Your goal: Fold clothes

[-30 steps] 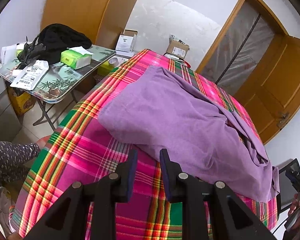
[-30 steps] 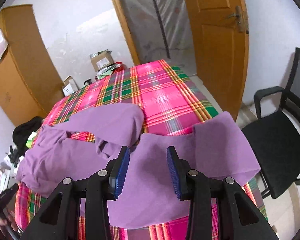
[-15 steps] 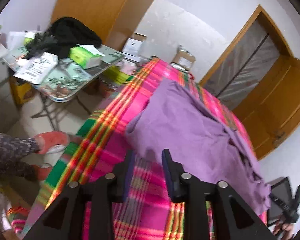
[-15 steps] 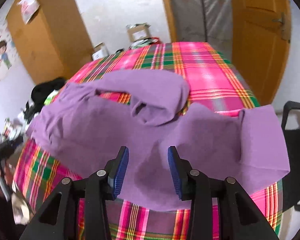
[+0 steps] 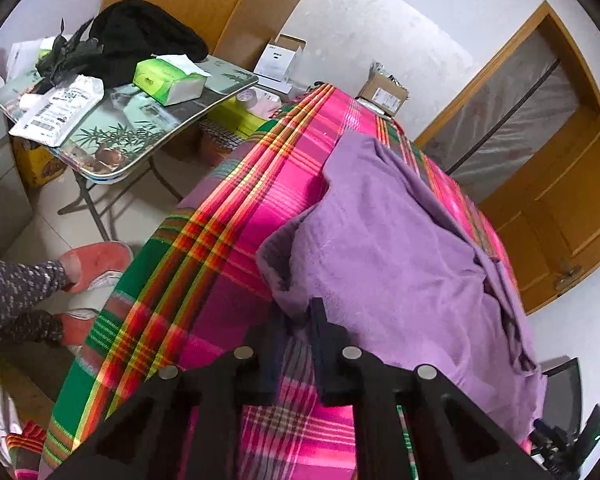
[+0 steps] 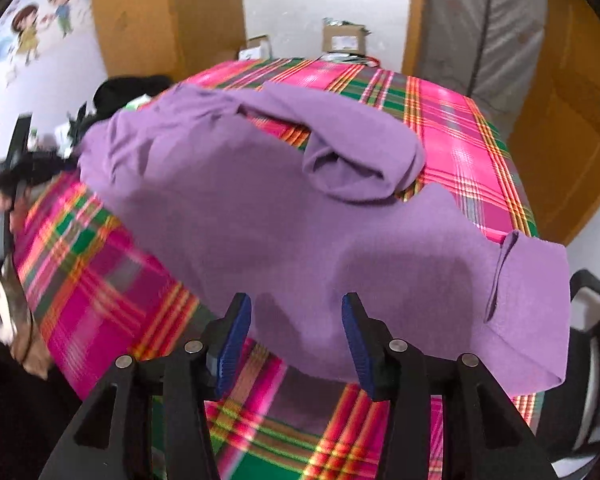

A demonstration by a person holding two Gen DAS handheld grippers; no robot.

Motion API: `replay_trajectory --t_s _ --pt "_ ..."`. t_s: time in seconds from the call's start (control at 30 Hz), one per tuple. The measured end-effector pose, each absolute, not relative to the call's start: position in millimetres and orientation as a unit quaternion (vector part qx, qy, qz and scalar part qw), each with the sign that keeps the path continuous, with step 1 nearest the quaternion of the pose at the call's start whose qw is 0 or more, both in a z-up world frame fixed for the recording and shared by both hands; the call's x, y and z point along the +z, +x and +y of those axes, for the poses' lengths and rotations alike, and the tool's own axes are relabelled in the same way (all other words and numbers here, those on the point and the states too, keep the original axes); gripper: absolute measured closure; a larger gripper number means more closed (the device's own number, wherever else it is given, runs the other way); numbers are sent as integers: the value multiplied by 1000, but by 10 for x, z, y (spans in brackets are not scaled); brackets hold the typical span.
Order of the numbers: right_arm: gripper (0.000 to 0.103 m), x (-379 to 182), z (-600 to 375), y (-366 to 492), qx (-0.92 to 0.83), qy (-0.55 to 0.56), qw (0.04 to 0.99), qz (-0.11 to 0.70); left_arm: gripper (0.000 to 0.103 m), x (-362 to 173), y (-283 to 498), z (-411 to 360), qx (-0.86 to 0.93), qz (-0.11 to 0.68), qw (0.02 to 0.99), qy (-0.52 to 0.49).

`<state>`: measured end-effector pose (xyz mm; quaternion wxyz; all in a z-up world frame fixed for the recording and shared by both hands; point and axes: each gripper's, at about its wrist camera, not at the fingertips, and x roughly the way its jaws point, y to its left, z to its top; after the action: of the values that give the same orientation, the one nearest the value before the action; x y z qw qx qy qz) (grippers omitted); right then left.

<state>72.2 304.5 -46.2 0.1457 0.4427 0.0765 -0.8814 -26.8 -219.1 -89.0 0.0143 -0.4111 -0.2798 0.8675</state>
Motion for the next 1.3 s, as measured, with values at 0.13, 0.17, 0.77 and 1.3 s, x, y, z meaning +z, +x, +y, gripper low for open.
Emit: replay_trajectory --t_s 0.13,0.17,0.77,1.3 --pt "54 -542 3038 850 -875 446 140 124 94 -783 -246 -2192 875 -275 28 -398" --pt "54 -567 3035 870 -874 448 135 133 95 -740 -232 -2199 878 -274 30 -392" --pt "54 -769 2593 691 -849 431 190 237 95 -331 -123 -2203 898 -229 26 -375" --pt "82 -811 2353 726 -832 402 222 311 95 -384 -194 -2223 894 -218 23 -390"
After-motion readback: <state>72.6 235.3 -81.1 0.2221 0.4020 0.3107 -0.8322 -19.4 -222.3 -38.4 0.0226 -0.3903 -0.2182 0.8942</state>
